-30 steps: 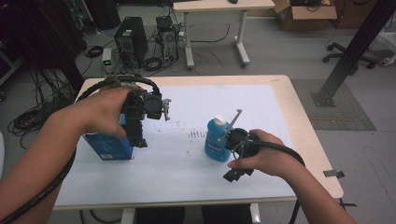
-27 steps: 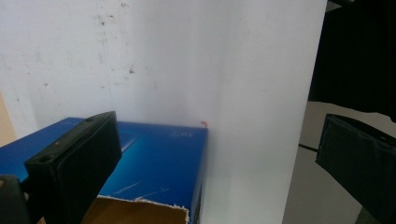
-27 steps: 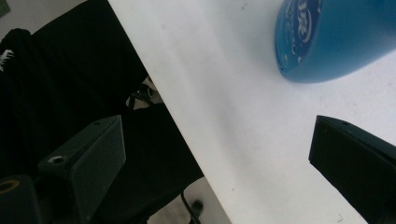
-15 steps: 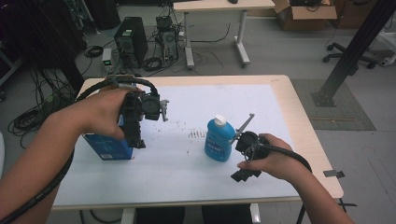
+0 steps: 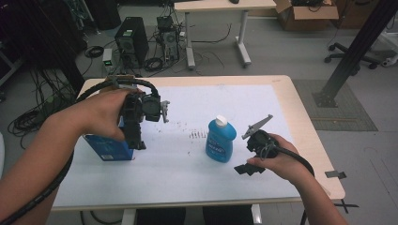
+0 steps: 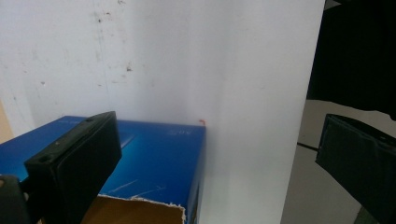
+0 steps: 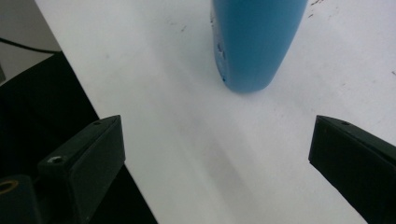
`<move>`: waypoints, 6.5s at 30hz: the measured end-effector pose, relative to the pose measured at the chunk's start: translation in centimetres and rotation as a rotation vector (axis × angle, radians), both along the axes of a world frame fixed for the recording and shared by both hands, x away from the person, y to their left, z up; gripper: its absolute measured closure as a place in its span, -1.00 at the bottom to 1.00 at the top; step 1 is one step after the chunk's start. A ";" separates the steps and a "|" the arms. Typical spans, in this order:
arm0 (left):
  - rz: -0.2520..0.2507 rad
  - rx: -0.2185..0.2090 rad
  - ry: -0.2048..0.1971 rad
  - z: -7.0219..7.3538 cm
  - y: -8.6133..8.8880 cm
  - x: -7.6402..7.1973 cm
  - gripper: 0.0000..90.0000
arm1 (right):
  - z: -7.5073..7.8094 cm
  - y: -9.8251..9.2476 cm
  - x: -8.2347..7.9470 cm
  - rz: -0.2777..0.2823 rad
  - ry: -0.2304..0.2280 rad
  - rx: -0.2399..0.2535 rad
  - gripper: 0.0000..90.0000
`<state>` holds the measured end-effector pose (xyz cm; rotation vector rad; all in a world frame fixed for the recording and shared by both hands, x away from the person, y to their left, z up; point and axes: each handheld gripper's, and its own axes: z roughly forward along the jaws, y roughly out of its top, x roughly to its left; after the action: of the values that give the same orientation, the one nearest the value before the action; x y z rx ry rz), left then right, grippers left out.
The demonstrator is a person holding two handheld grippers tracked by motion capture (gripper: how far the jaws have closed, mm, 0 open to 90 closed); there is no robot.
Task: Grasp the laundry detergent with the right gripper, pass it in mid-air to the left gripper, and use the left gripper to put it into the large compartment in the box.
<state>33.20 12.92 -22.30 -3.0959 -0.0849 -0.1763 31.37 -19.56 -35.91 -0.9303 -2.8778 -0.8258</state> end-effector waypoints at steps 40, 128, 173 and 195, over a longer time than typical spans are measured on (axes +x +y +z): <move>0.010 -0.019 0.019 -0.9 0.2 0.3 -0.99 | -6.0 2.1 1.9 -0.094 -0.300 0.299 -0.96; 0.017 0.000 0.017 -1.0 0.7 0.1 -0.98 | -7.3 3.6 2.1 -0.111 -0.448 0.442 0.00; -0.070 -0.013 0.024 0.9 -4.7 -1.0 -0.99 | -1.2 8.8 0.0 0.364 -0.402 0.505 0.01; -0.094 -0.015 0.043 0.2 -5.7 -1.6 -0.99 | -1.7 12.5 0.1 0.424 -0.381 0.525 0.01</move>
<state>31.64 7.17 -22.10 -3.1183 0.0609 -0.1125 31.43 -7.02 -37.62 -0.1127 -2.7169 -1.7164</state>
